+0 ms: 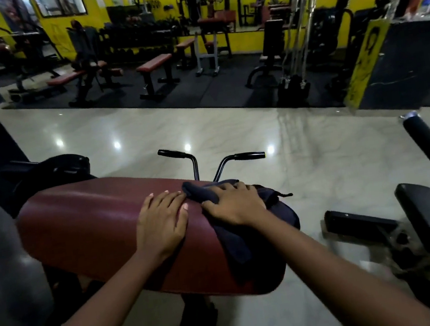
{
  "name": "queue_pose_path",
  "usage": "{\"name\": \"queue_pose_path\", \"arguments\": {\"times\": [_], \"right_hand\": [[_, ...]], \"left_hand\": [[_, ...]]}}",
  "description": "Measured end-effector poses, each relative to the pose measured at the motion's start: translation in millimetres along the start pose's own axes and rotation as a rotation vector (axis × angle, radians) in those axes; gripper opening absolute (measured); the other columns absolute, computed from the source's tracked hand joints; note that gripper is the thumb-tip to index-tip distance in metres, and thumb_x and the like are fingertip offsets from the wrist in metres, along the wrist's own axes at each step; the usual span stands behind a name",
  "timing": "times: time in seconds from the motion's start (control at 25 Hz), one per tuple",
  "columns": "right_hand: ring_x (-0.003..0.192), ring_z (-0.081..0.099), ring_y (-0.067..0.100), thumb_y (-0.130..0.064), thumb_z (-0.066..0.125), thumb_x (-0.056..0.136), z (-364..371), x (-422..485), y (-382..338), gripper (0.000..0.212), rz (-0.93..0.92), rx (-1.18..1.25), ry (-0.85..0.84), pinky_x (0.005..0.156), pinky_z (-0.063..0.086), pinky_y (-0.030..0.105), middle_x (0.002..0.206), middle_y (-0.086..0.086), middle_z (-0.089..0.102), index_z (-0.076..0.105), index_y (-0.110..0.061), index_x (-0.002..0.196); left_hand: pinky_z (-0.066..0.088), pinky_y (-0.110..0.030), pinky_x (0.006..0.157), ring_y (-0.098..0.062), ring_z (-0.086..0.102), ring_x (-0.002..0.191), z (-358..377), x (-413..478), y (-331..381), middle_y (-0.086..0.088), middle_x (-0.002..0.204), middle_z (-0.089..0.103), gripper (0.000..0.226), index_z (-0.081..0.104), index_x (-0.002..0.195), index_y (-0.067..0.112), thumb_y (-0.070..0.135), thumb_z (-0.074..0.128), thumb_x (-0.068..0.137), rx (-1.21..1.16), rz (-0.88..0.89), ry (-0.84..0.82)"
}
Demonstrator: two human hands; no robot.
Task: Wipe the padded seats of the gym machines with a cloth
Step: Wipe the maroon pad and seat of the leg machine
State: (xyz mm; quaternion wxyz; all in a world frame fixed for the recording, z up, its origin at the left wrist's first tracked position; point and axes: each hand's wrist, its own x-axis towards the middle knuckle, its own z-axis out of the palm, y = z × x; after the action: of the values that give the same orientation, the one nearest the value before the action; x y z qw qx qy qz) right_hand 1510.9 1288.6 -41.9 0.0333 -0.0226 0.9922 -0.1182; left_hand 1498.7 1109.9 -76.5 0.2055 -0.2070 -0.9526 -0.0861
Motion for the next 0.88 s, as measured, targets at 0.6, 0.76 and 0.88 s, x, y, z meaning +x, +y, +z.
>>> {"name": "queue_pose_path", "arguments": {"times": [0.6, 0.76, 0.88], "right_hand": [[0.121, 0.046, 0.031, -0.055, 0.045, 0.076, 74, -81, -40, 0.054, 0.257, -0.223, 0.785, 0.095, 0.027, 0.045, 0.13, 0.003, 0.058, 0.059, -0.031, 0.123], [0.122, 0.036, 0.031, -0.053, 0.042, 0.073, 82, -44, -98, 0.055, 0.417, -0.082, 0.826, 0.095, 0.025, 0.047, 0.127, 0.006, 0.059, 0.062, -0.029, 0.118], [0.122, 0.037, 0.03, -0.054, 0.04, 0.076, 90, -29, -128, 0.056, 0.296, -0.149, 0.753, 0.094, 0.026, 0.047, 0.129, 0.005, 0.058, 0.059, -0.03, 0.123]], "left_hand": [[0.032, -0.04, 0.104, -0.03, 0.059, 0.114, -2, -19, -77, -0.013, 0.119, 0.065, 0.054, 0.063, 0.12, 0.008, 0.039, 0.032, 0.087, -0.078, 0.137, 0.121], [0.034, -0.042, 0.104, -0.032, 0.059, 0.113, 9, -17, -81, -0.015, 0.119, 0.065, 0.055, 0.062, 0.121, 0.006, 0.036, 0.031, 0.086, -0.105, 0.157, 0.161], [0.036, -0.043, 0.103, -0.035, 0.06, 0.111, 16, -14, -87, -0.02, 0.117, 0.064, 0.056, 0.061, 0.118, 0.0, 0.034, 0.029, 0.088, -0.112, 0.173, 0.176]]}}
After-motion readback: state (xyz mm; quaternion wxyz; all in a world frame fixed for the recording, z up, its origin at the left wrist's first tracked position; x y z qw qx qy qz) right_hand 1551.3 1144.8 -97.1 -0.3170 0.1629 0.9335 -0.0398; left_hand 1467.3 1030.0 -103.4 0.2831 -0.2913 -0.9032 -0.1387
